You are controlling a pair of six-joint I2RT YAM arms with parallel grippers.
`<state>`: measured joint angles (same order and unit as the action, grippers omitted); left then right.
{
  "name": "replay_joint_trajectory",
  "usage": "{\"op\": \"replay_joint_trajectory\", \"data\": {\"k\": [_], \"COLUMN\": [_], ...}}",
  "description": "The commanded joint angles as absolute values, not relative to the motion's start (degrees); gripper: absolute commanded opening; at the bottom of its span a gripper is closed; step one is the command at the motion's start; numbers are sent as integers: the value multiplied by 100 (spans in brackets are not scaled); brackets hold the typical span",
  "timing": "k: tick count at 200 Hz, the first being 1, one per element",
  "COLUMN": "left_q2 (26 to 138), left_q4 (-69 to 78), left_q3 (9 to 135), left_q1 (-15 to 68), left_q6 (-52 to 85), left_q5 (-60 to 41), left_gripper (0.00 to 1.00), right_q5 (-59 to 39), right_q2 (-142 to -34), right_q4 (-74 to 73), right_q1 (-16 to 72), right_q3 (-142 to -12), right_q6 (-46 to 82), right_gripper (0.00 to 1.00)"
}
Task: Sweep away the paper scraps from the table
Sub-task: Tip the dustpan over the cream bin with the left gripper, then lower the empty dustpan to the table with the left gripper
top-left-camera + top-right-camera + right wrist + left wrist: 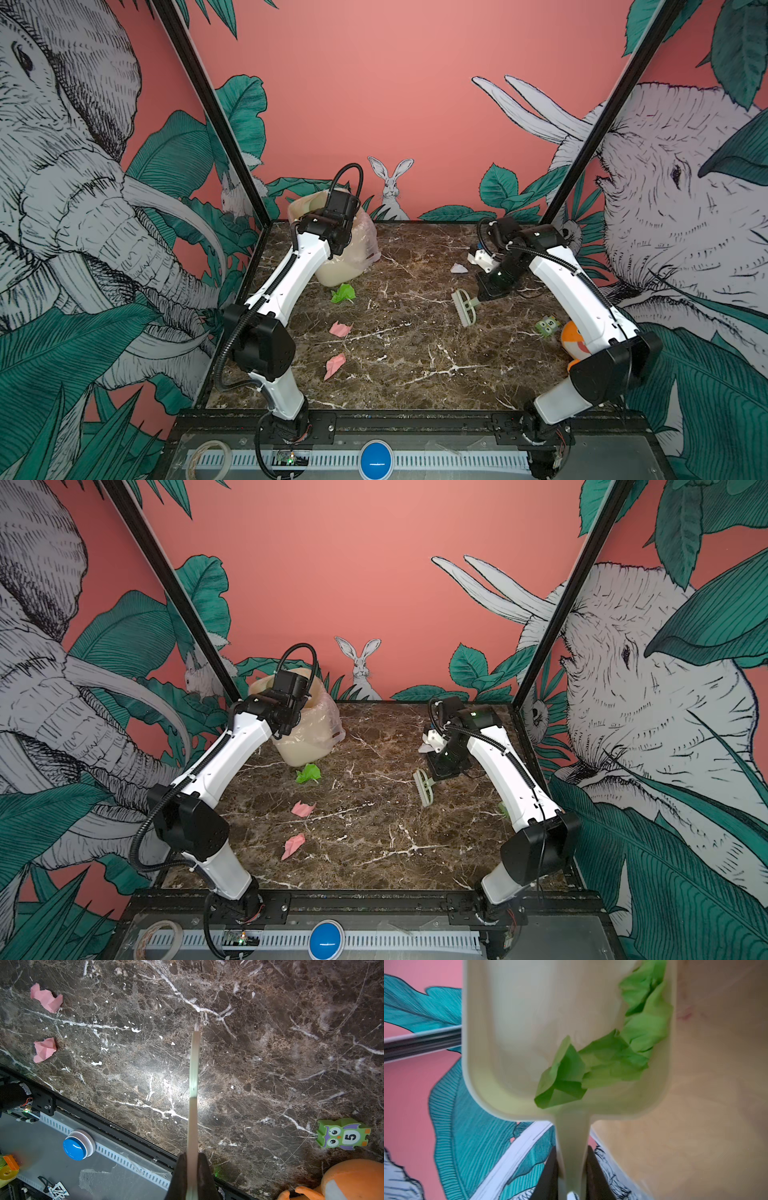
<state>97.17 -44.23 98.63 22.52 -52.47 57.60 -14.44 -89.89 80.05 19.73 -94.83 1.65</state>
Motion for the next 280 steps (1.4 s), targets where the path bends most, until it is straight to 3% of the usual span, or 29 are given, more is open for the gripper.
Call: {"op": "replay_joint_trajectory", "data": {"k": [1,96,162,219,280], "left_q2": [9218,8611,8413,8288,8182], "left_q4": [-3070,-2061,-2049,-3795,-4992], "left_q3": [9627,8645,8588,9739,9892], "left_q1": [2312,2341,2338,2599,3789], "left_q6": [-6459,-7533,-7356,-5118,-2516], "left_q5": [6129,5851,5774,5031,3604], "left_gripper": [13,13,14,16,16], "right_q5": [-1556,-1572,-1554,-1188,-99], "right_q2": [-8987,-8957,-8904,-8892,-9131], "right_q4": [8066,8073,8047,8120,8470], "right_q1": [1954,1954,1960,1930,1787], "right_q3": [-9528,-9551,-9519,-9625,-10272], "right_q6": [90,79,99,58,-139], "right_gripper": [0,0,0,0,0]}}
